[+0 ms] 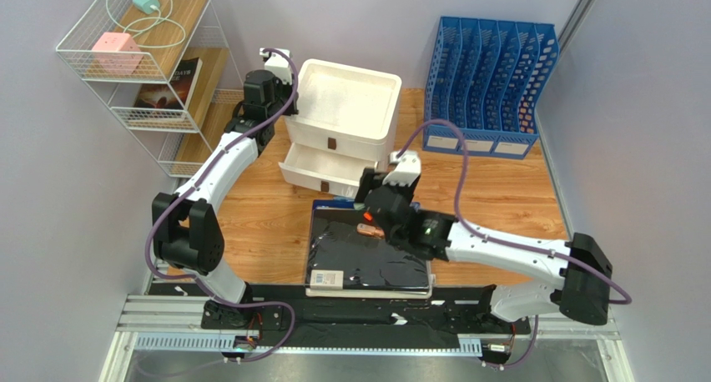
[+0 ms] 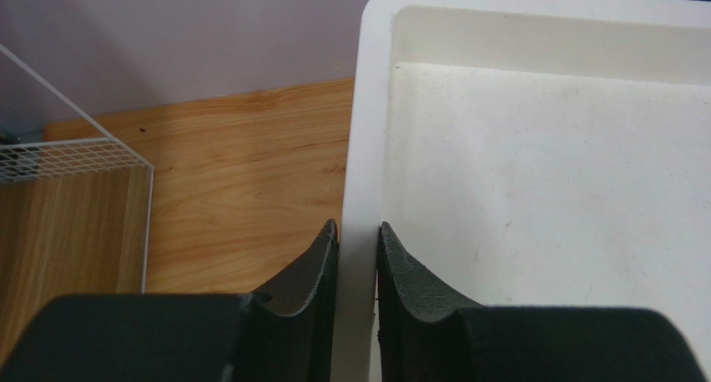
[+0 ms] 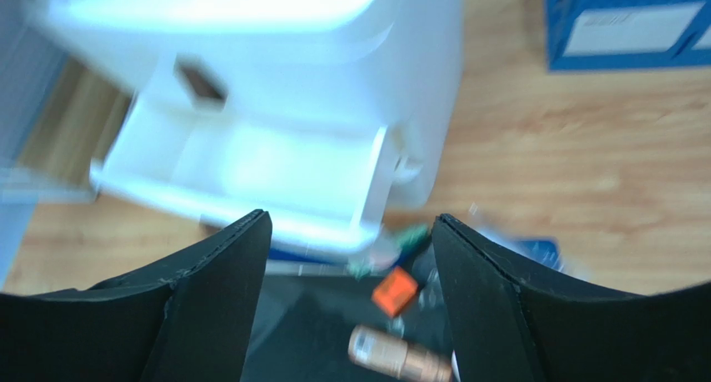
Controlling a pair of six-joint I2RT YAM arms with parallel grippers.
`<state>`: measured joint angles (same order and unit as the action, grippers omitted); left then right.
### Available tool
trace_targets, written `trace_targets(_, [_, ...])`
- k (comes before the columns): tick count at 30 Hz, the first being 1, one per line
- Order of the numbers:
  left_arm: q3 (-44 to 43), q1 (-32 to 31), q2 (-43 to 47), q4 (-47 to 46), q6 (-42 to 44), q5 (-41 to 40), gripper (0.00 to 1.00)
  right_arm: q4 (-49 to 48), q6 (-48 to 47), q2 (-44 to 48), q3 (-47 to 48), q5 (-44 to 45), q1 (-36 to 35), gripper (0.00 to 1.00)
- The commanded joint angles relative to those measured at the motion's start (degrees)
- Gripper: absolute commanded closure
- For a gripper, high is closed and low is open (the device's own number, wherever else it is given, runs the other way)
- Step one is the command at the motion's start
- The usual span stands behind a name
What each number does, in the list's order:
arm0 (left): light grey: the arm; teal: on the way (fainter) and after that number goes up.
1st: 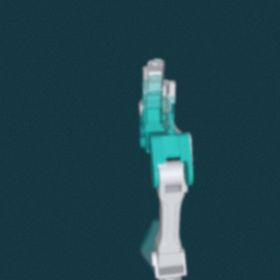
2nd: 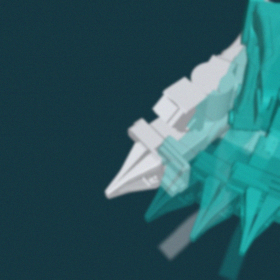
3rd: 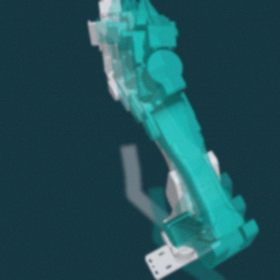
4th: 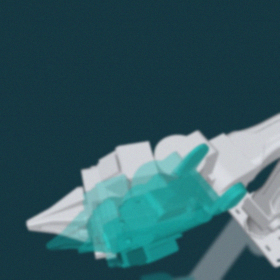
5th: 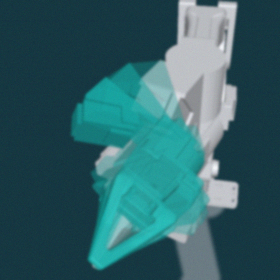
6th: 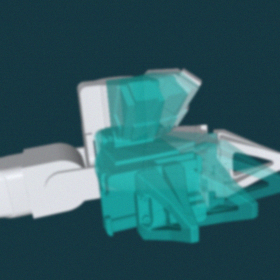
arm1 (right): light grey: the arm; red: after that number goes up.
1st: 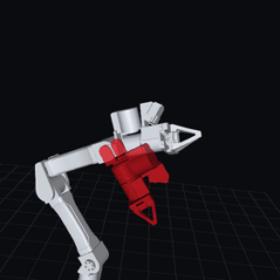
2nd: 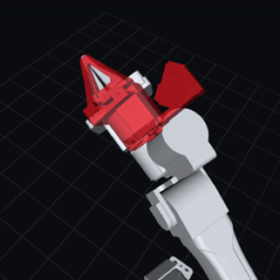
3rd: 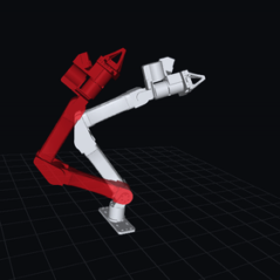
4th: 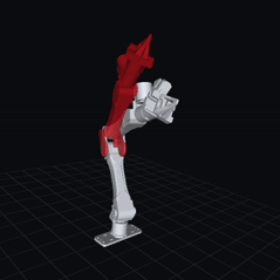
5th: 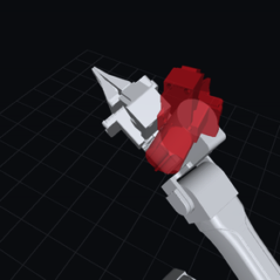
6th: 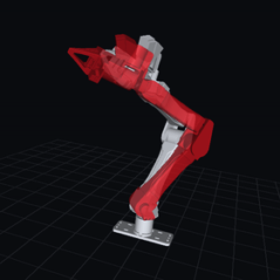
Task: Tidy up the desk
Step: Move the storage box to the center of the board.
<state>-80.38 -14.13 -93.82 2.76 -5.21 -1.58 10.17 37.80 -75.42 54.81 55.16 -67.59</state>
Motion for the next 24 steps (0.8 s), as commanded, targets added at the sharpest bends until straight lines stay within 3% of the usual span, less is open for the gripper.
trace_targets(1, [3.7, -0.1, -1.3, 6.3, -1.6, -2.5, 0.93, 1.6, -6.3, -0.6, 5.1, -6.2, 7.9, 0.23])
trace_targets(24, [7.4, 0.0, 0.3, 3.8, -0.8, -3.9, 0.94, 1.5, -10.9, -18.3, 18.7, -18.1, 25.0, 0.24])
